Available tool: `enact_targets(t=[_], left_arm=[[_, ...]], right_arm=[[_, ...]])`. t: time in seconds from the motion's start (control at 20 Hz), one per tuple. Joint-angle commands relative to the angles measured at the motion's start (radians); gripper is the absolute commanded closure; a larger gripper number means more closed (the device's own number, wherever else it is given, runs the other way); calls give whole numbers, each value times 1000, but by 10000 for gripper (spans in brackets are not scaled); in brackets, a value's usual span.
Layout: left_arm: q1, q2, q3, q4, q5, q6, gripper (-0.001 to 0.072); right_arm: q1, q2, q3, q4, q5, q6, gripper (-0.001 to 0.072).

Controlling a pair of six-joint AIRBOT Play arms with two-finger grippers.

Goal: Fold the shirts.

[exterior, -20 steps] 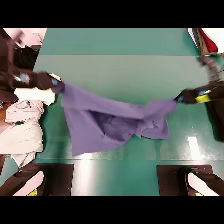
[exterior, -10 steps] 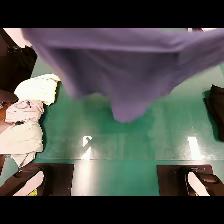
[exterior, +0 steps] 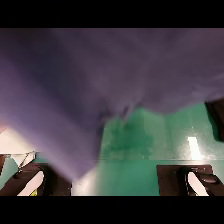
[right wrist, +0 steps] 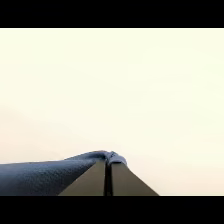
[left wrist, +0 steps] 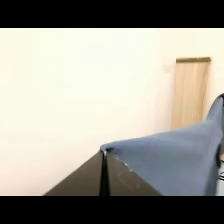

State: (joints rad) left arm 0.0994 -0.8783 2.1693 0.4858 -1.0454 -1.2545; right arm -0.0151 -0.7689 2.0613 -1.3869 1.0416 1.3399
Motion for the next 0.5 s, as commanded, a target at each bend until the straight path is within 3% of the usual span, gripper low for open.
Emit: enact_targets(t=[0.0,0.3,0.45], left_arm=[[1,10,-48,47,8,1,684],[1,-71,-507,252,-264,-94,683],[0,-169,-803,260,-248,-76,683]], right_arm=[[0,-81,74,-53,52,13,700],[47,-363,-152,-47,275,51,700],[70,-571,-211,-47,341,51,699]])
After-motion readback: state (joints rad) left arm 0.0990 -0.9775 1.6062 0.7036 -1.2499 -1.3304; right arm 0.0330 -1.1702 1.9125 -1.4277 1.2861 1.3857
